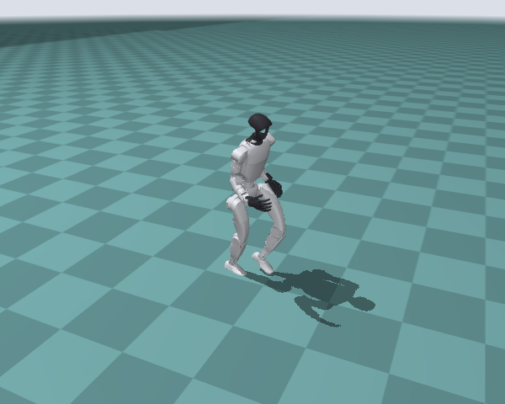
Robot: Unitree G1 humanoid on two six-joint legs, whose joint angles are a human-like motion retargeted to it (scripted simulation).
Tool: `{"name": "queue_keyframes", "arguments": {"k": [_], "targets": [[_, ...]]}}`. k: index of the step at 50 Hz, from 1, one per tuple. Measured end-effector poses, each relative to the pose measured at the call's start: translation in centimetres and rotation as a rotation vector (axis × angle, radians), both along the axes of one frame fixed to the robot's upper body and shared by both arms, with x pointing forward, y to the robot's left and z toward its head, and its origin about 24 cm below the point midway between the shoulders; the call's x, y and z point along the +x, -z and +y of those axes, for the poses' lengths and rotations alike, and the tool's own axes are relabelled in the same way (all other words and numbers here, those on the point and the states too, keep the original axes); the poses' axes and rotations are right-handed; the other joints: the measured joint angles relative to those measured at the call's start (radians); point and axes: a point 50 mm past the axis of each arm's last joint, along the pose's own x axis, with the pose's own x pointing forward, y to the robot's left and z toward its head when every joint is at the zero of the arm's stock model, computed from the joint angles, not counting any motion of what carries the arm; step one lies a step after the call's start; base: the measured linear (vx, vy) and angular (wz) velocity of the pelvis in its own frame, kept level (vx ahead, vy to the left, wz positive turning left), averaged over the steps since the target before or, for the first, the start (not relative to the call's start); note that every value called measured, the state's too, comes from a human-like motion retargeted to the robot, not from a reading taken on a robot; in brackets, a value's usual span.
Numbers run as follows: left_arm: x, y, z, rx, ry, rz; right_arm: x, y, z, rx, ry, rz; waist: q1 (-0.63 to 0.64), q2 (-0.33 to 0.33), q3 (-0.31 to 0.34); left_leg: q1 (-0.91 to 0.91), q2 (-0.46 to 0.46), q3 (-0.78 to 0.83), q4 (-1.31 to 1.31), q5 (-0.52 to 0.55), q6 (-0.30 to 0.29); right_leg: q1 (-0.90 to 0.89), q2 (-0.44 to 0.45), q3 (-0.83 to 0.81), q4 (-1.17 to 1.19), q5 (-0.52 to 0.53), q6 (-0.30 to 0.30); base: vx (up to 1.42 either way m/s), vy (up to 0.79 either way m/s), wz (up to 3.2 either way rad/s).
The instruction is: Walk run
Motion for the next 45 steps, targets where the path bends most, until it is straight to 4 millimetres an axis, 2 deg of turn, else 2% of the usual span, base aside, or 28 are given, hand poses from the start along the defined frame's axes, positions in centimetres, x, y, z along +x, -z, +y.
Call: {"name": "queue_keyframes", "arguments": {"k": [2,3,5,7,8,10,12,13,15,17,19,20,22,25,27,28,29,30,31,32,33,35,37,38,40,42,43,45], "targets": [[-0.7,0.0,0.9,0.016,0.055,0.018,-1.2,0.3,-0.6,-0.034,0.043,0.008,0.027,-0.043,0.0,-0.013,-0.019,0.033,-0.243,-0.04,-0.054,0.14,0.024,-0.041,-0.135,0.246,0.0,2.18,-0.83,-1.0],[-1.0,-0.2,1.5,0.037,0.091,0.024,-2.1,0.9,-0.7,-0.047,0.071,0.034,0.066,-0.075,0.003,-0.024,-0.017,0.008,-0.348,-0.062,-0.114,0.22,0.037,-0.047,-0.194,0.397,0.0,1.98,-0.95,-1.64],[-0.1,-0.7,2.2,0.081,0.147,0.0,-3.8,2.6,-0.9,-0.065,0.136,0.119,0.135,-0.122,0.02,-0.018,-0.041,-0.049,-0.56,-0.089,-0.221,0.317,0.005,-0.075,-0.229,0.678,0.112,1.59,-0.56,-1.65],[2.2,-1.6,2.7,0.128,0.176,-0.07,-5.0,5.2,-0.4,-0.038,0.177,0.246,0.114,-0.13,0.034,0.066,-0.034,-0.031,-0.692,-0.145,-0.262,0.353,0.004,-0.126,-0.137,0.84,0.254,1.89,-0.23,-0.4],[3.5,-2.2,2.8,0.145,0.186,-0.11,-5.6,6.6,0.0,-0.017,0.182,0.321,0.075,-0.148,0.052,0.114,-0.044,0.004,-0.697,-0.151,-0.239,0.333,-0.016,-0.153,0.024,0.84,0.318,1.96,-0.2,0.65],[6.5,-3.7,2.7,0.162,0.225,-0.21,-6.6,8.9,1.0,0.037,0.174,0.439,-0.042,-0.169,0.059,0.197,-0.118,0.056,-0.621,-0.252,-0.109,0.265,-0.011,-0.207,0.301,0.84,0.399,1.8,-0.22,1.36],[9.4,-5.7,1.8,0.146,0.292,-0.327,-9.0,10.6,1.9,0.052,0.123,0.506,-0.121,-0.082,0.057,0.193,-0.075,-0.192,-0.435,-0.32,-0.171,0.196,0.24,-0.138,0.393,0.815,0.397,2.19,-0.23,0.65],[11.5,-7.0,0.7,0.131,0.327,-0.406,-10.4,11.3,2.1,0.044,0.09,0.542,-0.12,-0.067,0.073,0.197,-0.093,-0.263,-0.365,-0.376,-0.191,0.123,0.295,-0.135,0.517,0.737,0.377,1.95,-0.27,-0.03],[15.9,-10.0,0.5,0.117,0.415,-0.548,-13.7,13.4,2.1,0.067,0.052,0.69,-0.166,-0.002,0.061,0.279,-0.063,-0.333,-0.321,-0.491,-0.225,-0.077,0.341,-0.199,0.705,0.523,0.394,1.88,-0.31,0.12],[17.8,-12.2,-1.8,0.061,0.487,-0.665,-17.6,14.8,2.3,0.092,0.015,0.823,-0.139,0.01,0.006,0.419,-0.035,-0.234,-0.406,-0.531,-0.219,-0.209,0.228,-0.257,0.699,0.374,0.321,1.94,-0.27,-0.73],[18.6,-14.2,-3.5,0.016,0.486,-0.782,-20.4,14.8,2.2,0.107,0.02,0.878,-0.171,0.026,-0.026,0.553,-0.047,-0.205,-0.541,-0.463,-0.238,-0.331,0.083,-0.317,0.612,0.278,0.287,2.0,-0.29,-0.15],[18.6,-15.0,-3.8,-0.003,0.47,-0.826,-21.5,14.8,2.0,0.112,0.038,0.897,-0.203,0.049,-0.04,0.619,-0.043,-0.198,-0.609,-0.397,-0.25,-0.384,0.037,-0.337,0.546,0.248,0.292,1.76,-0.2,0.52],[18.0,-15.4,-4.5,-0.034,0.453,-0.861,-22.2,14.2,1.2,0.103,0.101,0.883,-0.274,0.111,-0.065,0.754,-0.043,-0.182,-0.767,-0.086,-0.293,-0.454,-0.042,-0.391,0.35,0.229,0.29,1.98,-0.26,0.48],[16.7,-14.2,-4.9,-0.028,0.463,-0.811,-21.6,12.7,0.1,0.078,0.211,0.784,-0.329,0.189,-0.069,0.885,-0.016,-0.193,-0.832,0.446,-0.377,-0.474,-0.081,-0.367,0.012,0.211,0.263,2.25,-0.35,-0.28],[15.9,-13.0,-4.6,0.027,0.504,-0.739,-19.2,11.5,0.0,0.059,0.254,0.677,-0.326,0.235,-0.016,0.87,0.031,-0.217,-0.555,0.446,-0.451,-0.42,0.001,-0.264,-0.134,0.157,0.272,2.03,-0.26,-1.16],[15.5,-12.4,-4.5,0.061,0.534,-0.708,-17.5,10.9,0.1,0.05,0.27,0.616,-0.326,0.248,0.009,0.864,0.044,-0.219,-0.439,0.446,-0.451,-0.391,0.007,-0.26,-0.171,0.146,0.285,1.83,-0.25,-0.9],[15.1,-11.8,-4.3,0.096,0.56,-0.672,-15.8,10.1,0.1,0.039,0.283,0.555,-0.33,0.25,0.032,0.862,0.014,-0.261,-0.353,0.446,-0.445,-0.362,0.006,-0.268,-0.171,0.206,0.258,1.68,-0.26,-0.49],[14.6,-11.0,-4.1,0.132,0.585,-0.634,-14.2,9.3,0.2,0.026,0.296,0.492,-0.336,0.245,0.054,0.861,-0.037,-0.324,-0.283,0.446,-0.434,-0.332,0.001,-0.282,-0.153,0.3,0.211,1.75,-0.31,-0.77],[13.9,-10.0,-3.7,0.173,0.587,-0.586,-12.3,8.4,0.6,0.008,0.286,0.434,-0.305,0.227,0.048,0.832,-0.082,-0.3,-0.227,0.446,-0.42,-0.325,-0.005,-0.341,-0.053,0.226,0.091,2.03,-0.36,-1.0],[12.7,-8.8,-3.4,0.202,0.592,-0.523,-10.8,7.6,0.9,-0.011,0.276,0.382,-0.284,0.211,0.036,0.799,-0.114,-0.265,-0.166,0.437,-0.385,-0.313,-0.005,-0.332,0.034,0.15,0.015,2.57,-0.44,-0.79],[10.8,-7.0,-3.3,0.207,0.599,-0.431,-9.8,6.9,1.2,-0.029,0.262,0.342,-0.284,0.196,0.012,0.76,-0.119,-0.207,-0.098,0.408,-0.305,-0.288,0.007,-0.189,0.095,0.068,0.026,2.8,-0.4,-0.02],[7.1,-3.8,-3.9,0.176,0.604,-0.259,-7.2,5.4,0.2,-0.008,0.292,0.233,-0.231,0.206,-0.003,0.586,-0.095,-0.217,0.171,0.236,-0.212,-0.231,0.017,-0.187,0.199,-0.056,0.015,2.7,-0.27,0.12],[4.8,-2.7,-4.5,0.083,0.48,-0.201,-4.5,3.4,-0.9,0.013,0.257,0.118,-0.131,0.166,-0.032,0.373,-0.08,-0.121,0.273,0.099,-0.113,-0.14,-0.003,-0.165,0.187,-0.105,0.0,2.27,-0.02,-1.16],[3.7,-2.4,-4.3,0.052,0.405,-0.186,-3.6,2.7,-0.6,0.011,0.211,0.09,-0.078,0.153,-0.047,0.288,-0.061,-0.083,0.264,0.038,-0.09,-0.078,0.016,-0.127,0.152,-0.105,0.0,2.32,-0.04,-1.1],[2.0,-2.6,-3.0,0.055,0.31,-0.178,-3.0,1.2,-1.3,-0.029,0.168,0.033,0.007,0.141,-0.063,0.132,-0.071,-0.088,0.166,-0.053,-0.067,0.069,0.069,-0.104,0.026,-0.004,0.0,2.35,-0.12,-0.48],[0.9,-2.8,-1.6,0.105,0.265,-0.163,-3.4,0.3,-2.1,-0.091,0.167,0.01,0.124,0.07,-0.069,0.034,-0.072,0.003,-0.053,-0.09,-0.029,0.215,0.04,-0.14,-0.123,0.284,0.084,2.5,-0.21,-0.63],[0.7,-2.9,-1.1,0.124,0.249,-0.158,-3.8,0.3,-2.4,-0.123,0.172,0.018,0.174,0.028,-0.069,0.002,-0.069,0.071,-0.196,-0.102,-0.006,0.272,0.011,-0.157,-0.18,0.468,0.157,2.38,-0.2,-0.67],[1.0,-3.2,-0.5,0.144,0.213,-0.17,-4.8,1.2,-2.7,-0.173,0.188,0.09,0.279,-0.036,-0.063,-0.009,-0.077,0.157,-0.531,-0.114,-0.028,0.371,-0.042,-0.176,-0.253,0.783,0.347,2.56,-0.13,-0.66]]}}
